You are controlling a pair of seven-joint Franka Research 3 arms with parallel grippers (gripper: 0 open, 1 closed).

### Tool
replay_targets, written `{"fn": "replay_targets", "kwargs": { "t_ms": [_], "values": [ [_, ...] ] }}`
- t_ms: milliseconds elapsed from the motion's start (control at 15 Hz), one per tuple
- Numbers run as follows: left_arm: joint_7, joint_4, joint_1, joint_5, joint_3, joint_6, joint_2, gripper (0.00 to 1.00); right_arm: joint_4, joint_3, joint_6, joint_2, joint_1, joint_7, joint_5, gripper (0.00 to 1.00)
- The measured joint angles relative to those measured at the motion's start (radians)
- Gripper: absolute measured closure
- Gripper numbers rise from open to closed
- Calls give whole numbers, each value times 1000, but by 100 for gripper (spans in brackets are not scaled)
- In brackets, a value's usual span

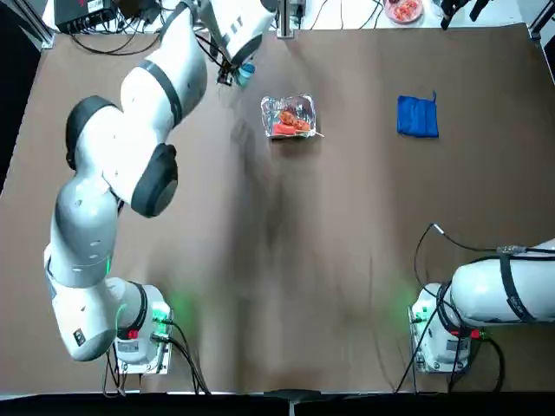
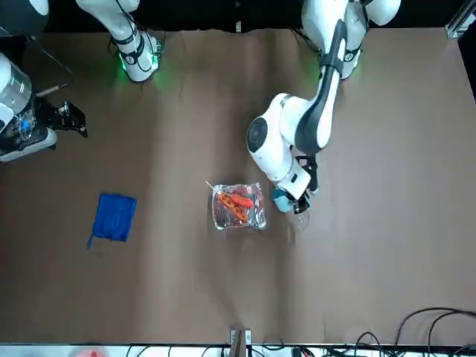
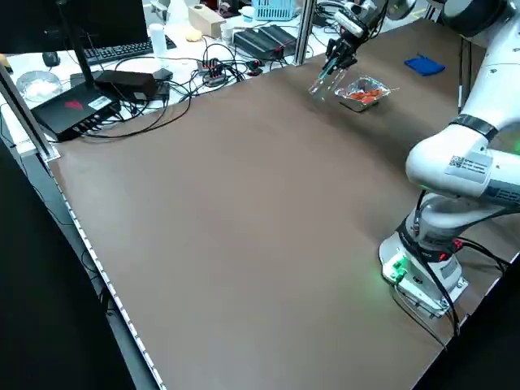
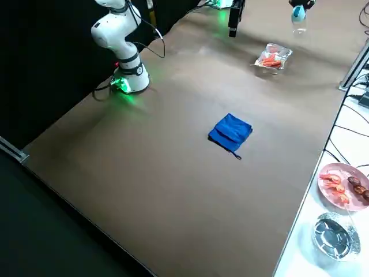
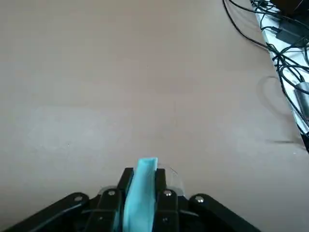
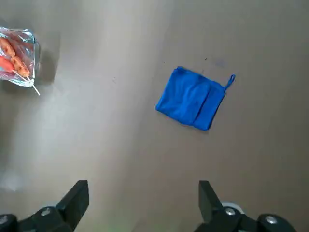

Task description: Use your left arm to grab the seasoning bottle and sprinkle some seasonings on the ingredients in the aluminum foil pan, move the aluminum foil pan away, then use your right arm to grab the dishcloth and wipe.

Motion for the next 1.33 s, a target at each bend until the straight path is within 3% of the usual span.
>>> {"fn": "replay_targets", "kwargs": {
  "t_ms": [267,1000,1333],
  "values": [
    [-24,11,-62,0,26,-7,24,77,4,-6,0,0,-12,0,1,0],
    [-54,28,-230,0,224,-45,45,77,6,-7,1,0,-17,0,1,0],
    [-54,30,-267,14,241,-53,56,77,6,-7,2,0,-17,0,1,0]
  ]
}}
